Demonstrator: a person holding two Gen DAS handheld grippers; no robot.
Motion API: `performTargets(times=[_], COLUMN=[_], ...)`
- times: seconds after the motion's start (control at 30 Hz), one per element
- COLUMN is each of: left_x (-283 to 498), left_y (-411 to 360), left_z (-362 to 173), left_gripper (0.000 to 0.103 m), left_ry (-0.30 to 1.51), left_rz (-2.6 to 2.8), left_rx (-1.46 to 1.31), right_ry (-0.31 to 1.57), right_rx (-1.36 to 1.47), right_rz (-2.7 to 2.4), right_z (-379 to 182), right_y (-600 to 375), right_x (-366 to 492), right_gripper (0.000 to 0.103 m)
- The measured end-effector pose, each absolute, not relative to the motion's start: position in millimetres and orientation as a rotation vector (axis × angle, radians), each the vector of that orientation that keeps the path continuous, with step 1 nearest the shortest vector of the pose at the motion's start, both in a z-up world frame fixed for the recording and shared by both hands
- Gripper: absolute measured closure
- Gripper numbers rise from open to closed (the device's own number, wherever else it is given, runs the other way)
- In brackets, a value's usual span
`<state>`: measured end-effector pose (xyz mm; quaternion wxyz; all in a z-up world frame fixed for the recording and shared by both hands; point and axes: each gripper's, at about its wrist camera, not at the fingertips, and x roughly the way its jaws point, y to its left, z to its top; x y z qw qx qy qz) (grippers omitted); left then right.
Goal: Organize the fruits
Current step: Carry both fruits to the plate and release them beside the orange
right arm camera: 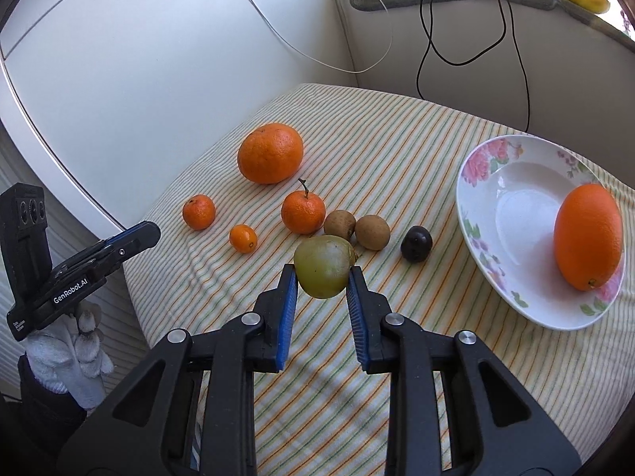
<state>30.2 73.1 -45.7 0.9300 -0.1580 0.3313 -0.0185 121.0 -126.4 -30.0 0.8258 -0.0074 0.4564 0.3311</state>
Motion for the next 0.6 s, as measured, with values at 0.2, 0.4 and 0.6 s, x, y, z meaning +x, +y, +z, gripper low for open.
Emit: performTargets(times=[0.2,0.4,0.6], left_x=[45.7,68.3,89.6], left_y=[49.2,21.4,-11.3], left_z=[-36.0,-30.3,-23.3], left_gripper=[0.081,0.081,0.081], left_ry=[0.671,0.667,0.661], left_rz=[-0.115,-0.192,-0.265], left_rx=[-0.306,-0.284,-0.245], right_ry=[0.939,0.924,0.92], right_rx=[-0.005,0.017,0.03], right_rz=[0.664,0.611,0.56], right_z=[-17.7,-9.2,-7.7], right_y=[-148.9,-177.4,-202.2], right_x=[120.1,124.4,131.8], right_gripper=[0.077,0.077,0.077])
